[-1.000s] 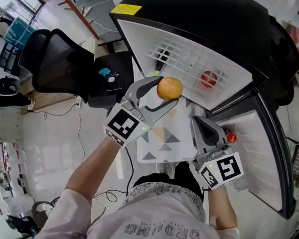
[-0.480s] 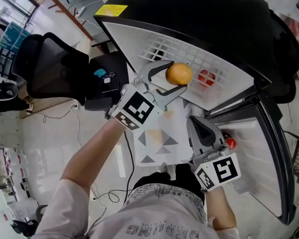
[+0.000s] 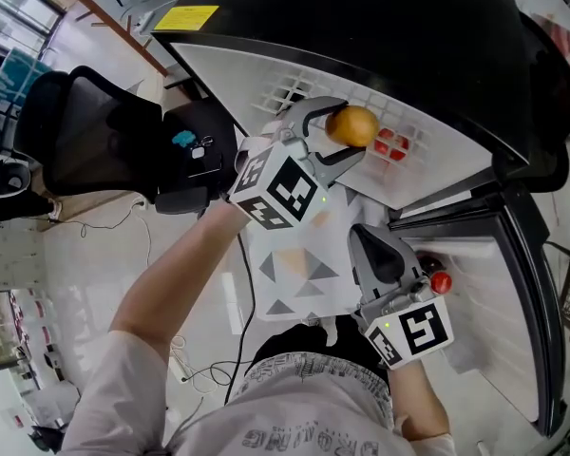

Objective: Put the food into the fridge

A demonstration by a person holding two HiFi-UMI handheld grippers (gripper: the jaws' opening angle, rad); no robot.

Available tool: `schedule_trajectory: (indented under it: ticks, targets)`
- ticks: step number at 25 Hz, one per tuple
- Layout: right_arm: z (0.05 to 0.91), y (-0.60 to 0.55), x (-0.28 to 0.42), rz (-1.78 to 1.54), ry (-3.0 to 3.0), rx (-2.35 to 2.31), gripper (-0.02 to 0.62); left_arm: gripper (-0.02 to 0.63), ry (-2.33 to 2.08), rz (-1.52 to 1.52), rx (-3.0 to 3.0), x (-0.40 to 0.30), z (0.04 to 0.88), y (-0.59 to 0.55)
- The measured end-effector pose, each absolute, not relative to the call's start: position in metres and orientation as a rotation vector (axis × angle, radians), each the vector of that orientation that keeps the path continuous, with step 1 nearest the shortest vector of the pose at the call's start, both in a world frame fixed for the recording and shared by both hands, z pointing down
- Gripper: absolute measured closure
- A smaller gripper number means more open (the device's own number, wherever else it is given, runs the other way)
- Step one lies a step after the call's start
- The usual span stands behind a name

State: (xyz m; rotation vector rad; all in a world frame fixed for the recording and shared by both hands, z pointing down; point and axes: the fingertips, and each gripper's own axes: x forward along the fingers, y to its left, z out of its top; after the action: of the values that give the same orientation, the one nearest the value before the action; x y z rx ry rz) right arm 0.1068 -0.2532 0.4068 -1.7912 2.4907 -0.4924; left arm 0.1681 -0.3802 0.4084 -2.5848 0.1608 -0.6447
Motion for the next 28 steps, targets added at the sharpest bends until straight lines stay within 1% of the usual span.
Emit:
schedule_trajectory:
  ticks: [19, 28]
  targets:
    - [0.416, -0.250, 0.102, -0.516, 2.520, -1.739, 0.594, 0.311, -0.012, -0.871, -2.262, 0.193, 0.443, -0.380]
    - [0.418, -0.248, 0.105, -0.530, 2.514, -1.724, 0.594, 0.310, -0.060, -0.961, -2.201, 0.198, 0.449, -0.381]
